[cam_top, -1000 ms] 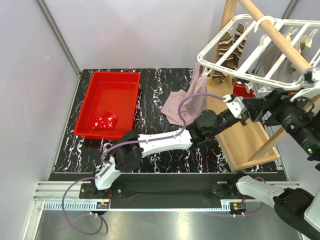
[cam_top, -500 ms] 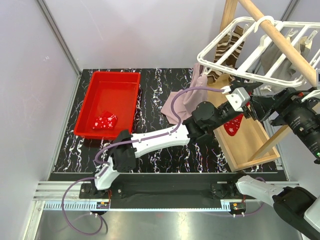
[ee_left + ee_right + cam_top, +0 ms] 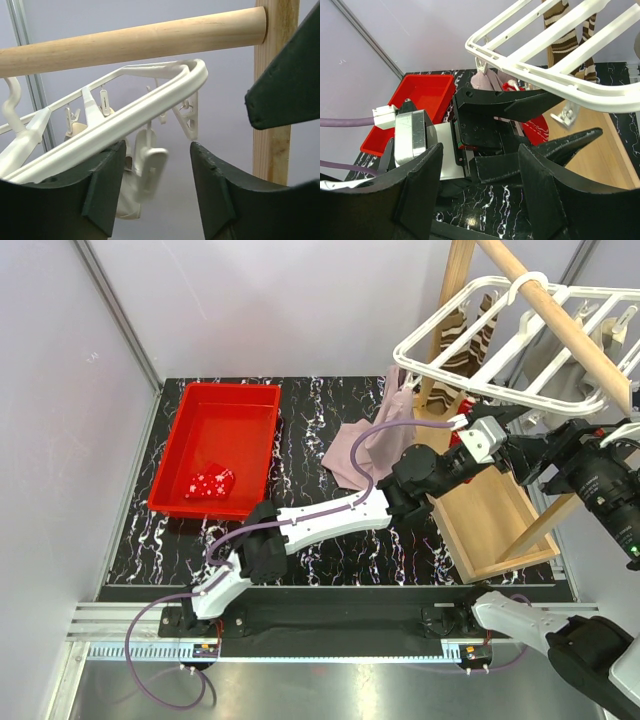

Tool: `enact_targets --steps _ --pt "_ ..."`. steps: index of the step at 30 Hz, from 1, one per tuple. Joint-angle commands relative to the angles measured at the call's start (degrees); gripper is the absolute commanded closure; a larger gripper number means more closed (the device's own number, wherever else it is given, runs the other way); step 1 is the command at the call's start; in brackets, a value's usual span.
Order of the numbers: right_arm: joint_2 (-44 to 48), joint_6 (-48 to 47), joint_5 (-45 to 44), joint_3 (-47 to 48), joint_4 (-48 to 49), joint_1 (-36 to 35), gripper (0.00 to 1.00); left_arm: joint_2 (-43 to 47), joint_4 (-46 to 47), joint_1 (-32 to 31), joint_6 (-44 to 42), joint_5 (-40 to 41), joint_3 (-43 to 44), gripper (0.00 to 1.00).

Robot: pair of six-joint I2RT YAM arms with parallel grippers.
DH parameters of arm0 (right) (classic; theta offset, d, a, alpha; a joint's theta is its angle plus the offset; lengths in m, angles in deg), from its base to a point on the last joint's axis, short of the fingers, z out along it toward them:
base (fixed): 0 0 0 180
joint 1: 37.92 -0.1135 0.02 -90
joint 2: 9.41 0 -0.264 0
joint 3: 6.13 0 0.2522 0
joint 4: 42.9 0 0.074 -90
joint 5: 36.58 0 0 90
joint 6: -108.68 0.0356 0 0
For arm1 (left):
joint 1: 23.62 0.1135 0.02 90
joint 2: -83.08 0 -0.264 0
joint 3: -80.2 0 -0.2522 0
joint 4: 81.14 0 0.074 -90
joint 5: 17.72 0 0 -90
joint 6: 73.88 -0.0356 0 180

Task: Clip the socks to the hanger
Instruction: Open the clamp at the hanger.

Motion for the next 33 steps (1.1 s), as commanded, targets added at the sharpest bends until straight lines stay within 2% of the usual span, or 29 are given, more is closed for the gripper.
enact_targets --steps 1,2,4,5,8,13,16,18,19,26,32,33 --pt "-0.3 0.0 4.1 -0.6 2.6 -0.4 0.31 -1.6 -0.3 0.7 -0.3 1.2 2.2 0.45" --pt "-0.4 0.0 4.0 -0.6 2.5 -0.3 0.32 -1.5 -0.2 0.8 0.2 1.1 2.2 0.53" --pt "-0.4 0.0 3.3 -0.9 2.2 -0.3 0.31 -1.3 -0.5 1.0 0.9 0.6 2.1 0.6" --pt "-0.3 -0.2 2.8 -1.3 2.3 -0.3 0.32 -0.9 -0.9 1.0 1.1 0.4 1.9 0.68" --pt "-0.2 -0.8 0.3 -2.6 2.0 -0.4 0.32 1.0 -2.4 1.3 2.1 -0.7 -0.3 0.81" --pt "-0.5 -0.9 -3.5 -4.6 1.3 -0.3 0.32 8.1 -2.7 2.2 5.7 -2.6 -9.0 0.89" --pt "-1.0 -0.4 -5.0 -5.4 1.2 -0.3 0.32 12.5 -3.0 2.9 7.3 -4.9 -14.8 0.87" --pt "-1.2 0.0 -4.6 -5.9 1.3 -0.3 0.33 14.9 -3.0 3.3 7.4 -6.1 -17.6 0.77" --pt "-1.2 0.2 -4.0 -6.0 2.0 -0.3 0.33 15.2 -3.0 3.5 7.4 -6.5 -18.0 0.69" --pt "-2.3 1.1 -1.1 -3.2 1.3 -0.3 0.33 12.4 -2.2 3.7 7.4 -6.5 -16.0 0.52" --pt "-1.7 1.6 0.4 -2.4 1.1 -0.3 0.33 8.8 -1.5 3.7 7.4 -5.1 -10.7 0.5" --pt "-1.5 1.6 0.5 -2.4 1.0 -0.3 0.33 8.1 -1.4 3.7 7.3 -5.1 -10.2 0.53"
